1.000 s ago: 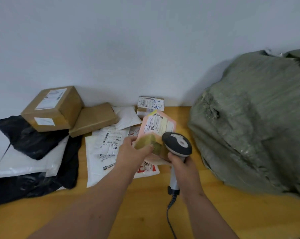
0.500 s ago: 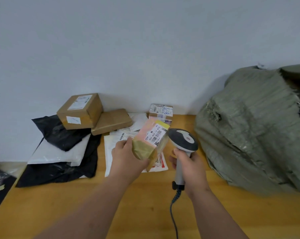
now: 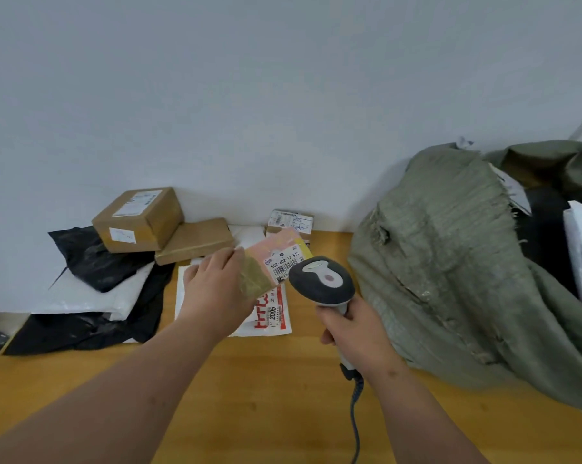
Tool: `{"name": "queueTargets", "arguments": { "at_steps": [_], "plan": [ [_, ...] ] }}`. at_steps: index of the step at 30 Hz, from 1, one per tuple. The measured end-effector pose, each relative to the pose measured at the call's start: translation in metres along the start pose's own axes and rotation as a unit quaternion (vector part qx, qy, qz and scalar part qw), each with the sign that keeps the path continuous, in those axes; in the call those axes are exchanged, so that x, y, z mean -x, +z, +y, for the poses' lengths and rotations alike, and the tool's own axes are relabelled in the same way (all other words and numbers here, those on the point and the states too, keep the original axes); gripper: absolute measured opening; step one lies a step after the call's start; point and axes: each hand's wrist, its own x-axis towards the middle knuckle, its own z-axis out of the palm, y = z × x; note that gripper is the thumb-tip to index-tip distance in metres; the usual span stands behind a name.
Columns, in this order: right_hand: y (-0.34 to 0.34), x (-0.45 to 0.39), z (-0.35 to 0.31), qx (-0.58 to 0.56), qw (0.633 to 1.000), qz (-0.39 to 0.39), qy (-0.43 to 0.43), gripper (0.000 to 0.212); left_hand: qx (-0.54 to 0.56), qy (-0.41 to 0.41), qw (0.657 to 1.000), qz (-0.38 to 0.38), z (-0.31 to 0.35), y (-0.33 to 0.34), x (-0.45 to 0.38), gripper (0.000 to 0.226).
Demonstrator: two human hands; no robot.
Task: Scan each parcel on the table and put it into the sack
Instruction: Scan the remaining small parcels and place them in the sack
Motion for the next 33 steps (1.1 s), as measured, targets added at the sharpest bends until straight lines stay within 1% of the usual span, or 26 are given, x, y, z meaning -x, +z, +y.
{"name": "queueTargets", "arguments": {
  "at_steps": [5,9,17,20,23,28,33],
  "plan": [
    [-0.019,-0.002,0.010,0.020,1.000,-0.013,0.003,0.012,-0.015,0.006,1.000,0.019,0.018,0.001,0.001,0.075],
    [-0.031,-0.003,0.017,0.030,0.999,-0.019,-0.001,0.020,-0.018,0.006,0.999,0.035,0.029,0.004,0.006,0.070],
    [-0.048,-0.002,0.027,0.036,0.999,-0.028,-0.025,0.015,-0.040,0.002,0.998,0.054,0.051,0.006,0.016,0.056],
    [-0.053,0.000,0.030,0.022,0.999,-0.028,-0.028,0.014,-0.041,0.001,0.998,0.057,0.058,0.006,0.021,0.054],
    [-0.057,0.005,0.029,0.004,0.999,-0.027,-0.026,0.007,-0.038,0.008,0.997,0.066,0.063,0.006,0.026,0.052],
    [-0.062,0.011,0.022,0.004,0.999,0.002,-0.035,0.003,-0.030,0.022,0.997,0.071,0.074,-0.003,0.023,0.055],
    [-0.069,0.020,0.000,-0.054,0.996,0.060,-0.038,0.006,-0.013,0.064,0.993,0.101,0.091,-0.029,0.005,0.064]
  ]
}}
